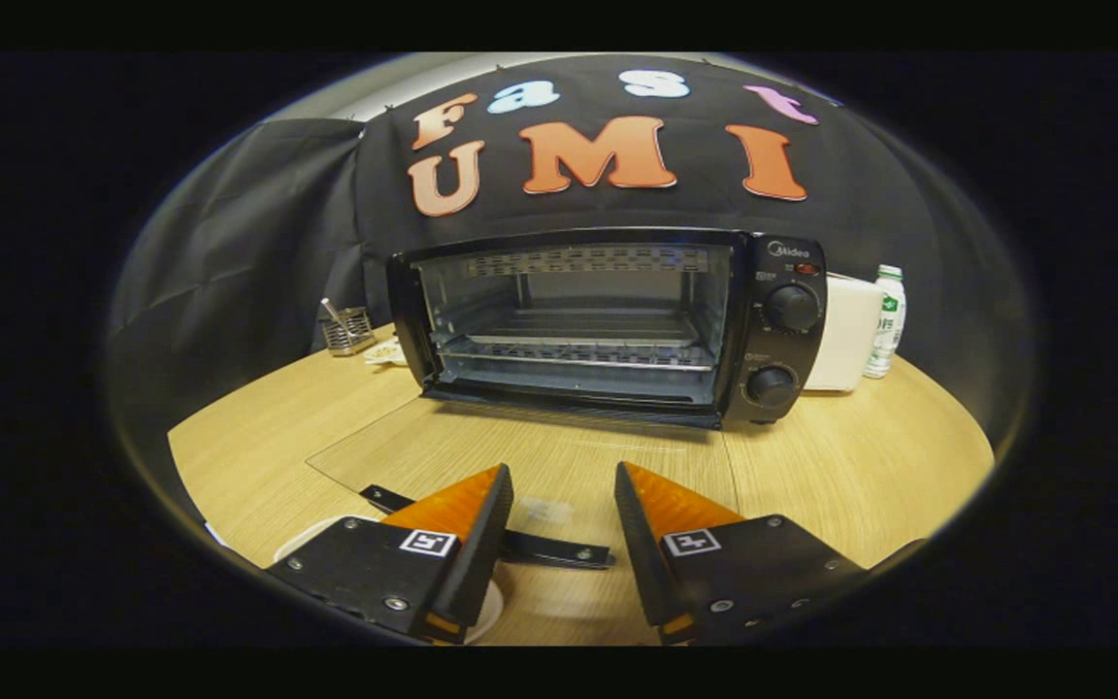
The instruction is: Open the toaster oven, put the food inside, and close the toaster oven door.
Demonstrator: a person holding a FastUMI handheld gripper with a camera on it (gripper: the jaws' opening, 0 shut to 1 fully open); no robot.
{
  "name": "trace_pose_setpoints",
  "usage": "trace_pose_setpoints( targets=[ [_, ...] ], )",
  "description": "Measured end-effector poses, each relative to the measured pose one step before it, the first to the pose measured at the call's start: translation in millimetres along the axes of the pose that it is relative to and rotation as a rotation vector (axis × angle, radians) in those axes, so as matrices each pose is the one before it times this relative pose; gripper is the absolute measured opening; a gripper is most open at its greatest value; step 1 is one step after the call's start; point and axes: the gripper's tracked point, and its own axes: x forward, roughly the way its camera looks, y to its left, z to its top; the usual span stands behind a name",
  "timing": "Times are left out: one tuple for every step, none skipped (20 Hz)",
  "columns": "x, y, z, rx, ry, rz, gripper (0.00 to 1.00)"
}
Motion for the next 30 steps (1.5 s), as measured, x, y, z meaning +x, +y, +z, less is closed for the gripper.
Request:
trace_pose_setpoints(
  targets=[
    [0.43, -0.37, -1.84, 0.00361, 0.00171, 0.00388, 0.63],
    [0.07, -0.12, 0.72, 0.00412, -0.00606, 0.00429, 0.63],
    [-0.12, -0.67, 0.60, 0.00275, -0.00799, 0.00826, 0.63],
    [-0.89, 0.58, 0.92, 0.00575, -0.01383, 0.01119, 0.63],
    [-1.00, -0.13, 1.79, 0.00041, -0.00896, 0.00839, 0.63],
    [-3.12, -1.85, 1.60, -0.00417, -0.00775, -0.00486, 0.63],
    [-3.53, -0.39, 2.06, -0.01058, -0.00807, -0.00672, 0.63],
    [-5.71, -1.32, 0.50, -0.01543, -0.00385, -0.01420, 0.64],
    [-2.96, 1.58, 2.37, -0.01873, -0.01264, 0.00016, 0.66],
    [-3.46, 2.54, 0.29, -0.01802, 0.00208, 0.00085, 0.71],
    [-4.08, 1.84, -1.78, -0.00743, 0.00993, 0.00518, 0.71],
    [-4.90, 4.48, 0.14, -0.00091, 0.00270, 0.01458, 0.74],
    [-6.54, 5.30, 2.27, 0.00413, -0.00760, 0.01592, 0.77],
    [-7.59, 6.23, 1.30, 0.00814, -0.00908, 0.01982, 0.84],
    [-8.60, 7.67, -0.81, 0.00747, 0.00039, 0.02444, 0.85],
    [-6.42, 7.93, -1.94, 0.00244, 0.00299, 0.02499, 0.89],
    [-6.48, 7.88, -3.10, -0.00129, 0.01146, 0.02277, 0.92],
    [-5.73, 7.82, -5.71, -0.00176, 0.02042, 0.02100, 0.95],
    [-5.03, 7.81, -5.85, -0.00294, 0.01922, 0.02559, 0.96],
    [-4.77, 9.01, -5.59, -0.00032, 0.01724, 0.02591, 0.98],
    [-4.91, 6.38, -4.92, -0.00229, 0.01520, 0.02025, 0.98],
    [-3.67, 5.68, -2.79, -0.00072, 0.00491, 0.01797, 0.98],
    [-3.56, 6.62, -3.19, -0.00495, 0.00864, 0.01849, 0.98],
    [-2.56, 7.74, -3.90, -0.00951, 0.00612, 0.02300, 0.98],
    [-1.19, 8.50, -1.85, -0.01671, 0.00395, 0.02612, 0.98],
    [-0.93, 7.45, -3.14, -0.02252, 0.00552, 0.01712, 0.98],
    [0.95, 2.88, -3.65, -0.02731, 0.00679, 0.00466, 0.98],
    [1.34, -2.65, -3.47, -0.01769, 0.00931, -0.01423, 0.98],
    [2.45, -2.17, -3.98, -0.01003, 0.01435, -0.01530, 0.98],
    [2.52, 2.56, -4.07, -0.00393, 0.01052, 0.00078, 0.98]
  ],
)
